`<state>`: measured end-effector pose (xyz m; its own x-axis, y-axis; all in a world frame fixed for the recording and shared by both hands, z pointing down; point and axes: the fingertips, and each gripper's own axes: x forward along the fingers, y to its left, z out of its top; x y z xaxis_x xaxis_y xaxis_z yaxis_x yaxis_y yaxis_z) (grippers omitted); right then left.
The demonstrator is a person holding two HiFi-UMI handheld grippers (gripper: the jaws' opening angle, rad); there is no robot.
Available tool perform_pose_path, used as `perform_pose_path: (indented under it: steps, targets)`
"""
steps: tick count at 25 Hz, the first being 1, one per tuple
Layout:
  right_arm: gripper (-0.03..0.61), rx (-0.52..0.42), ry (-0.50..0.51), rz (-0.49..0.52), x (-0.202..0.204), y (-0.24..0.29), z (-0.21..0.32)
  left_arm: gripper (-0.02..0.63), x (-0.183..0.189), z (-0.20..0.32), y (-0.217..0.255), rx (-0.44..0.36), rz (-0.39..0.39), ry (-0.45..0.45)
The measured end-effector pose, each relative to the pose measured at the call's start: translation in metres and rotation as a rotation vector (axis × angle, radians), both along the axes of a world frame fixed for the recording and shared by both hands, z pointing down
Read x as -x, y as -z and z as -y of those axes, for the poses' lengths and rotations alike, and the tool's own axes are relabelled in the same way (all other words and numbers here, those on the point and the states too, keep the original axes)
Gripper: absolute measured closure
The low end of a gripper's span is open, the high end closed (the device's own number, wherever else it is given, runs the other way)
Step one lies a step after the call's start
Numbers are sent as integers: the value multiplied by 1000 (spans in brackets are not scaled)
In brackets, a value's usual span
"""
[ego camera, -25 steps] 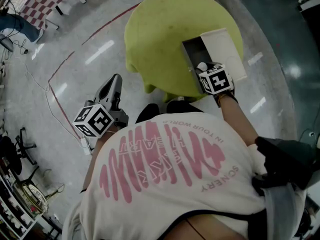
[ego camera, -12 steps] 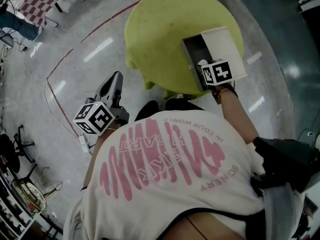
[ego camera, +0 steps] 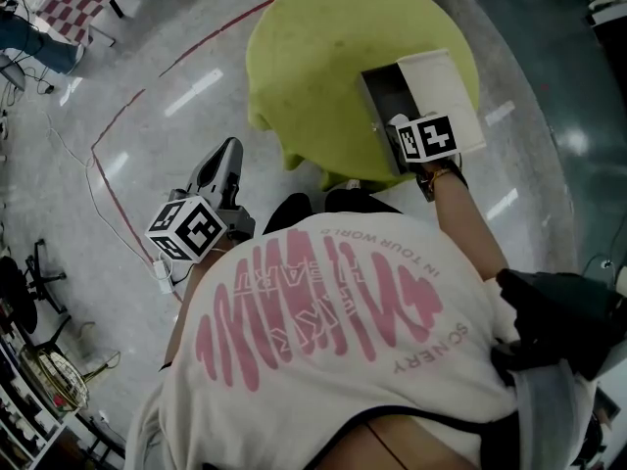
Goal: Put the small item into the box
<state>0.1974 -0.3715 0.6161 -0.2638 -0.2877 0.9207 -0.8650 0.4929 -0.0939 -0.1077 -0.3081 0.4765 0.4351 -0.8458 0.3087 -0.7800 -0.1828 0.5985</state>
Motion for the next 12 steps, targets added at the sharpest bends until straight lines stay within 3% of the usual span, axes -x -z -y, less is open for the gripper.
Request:
perform_pose_path:
  steps: [12]
  targets:
    - [393, 1, 3, -15, -1, 2, -2, 606, -2, 0, 2, 2, -7, -4]
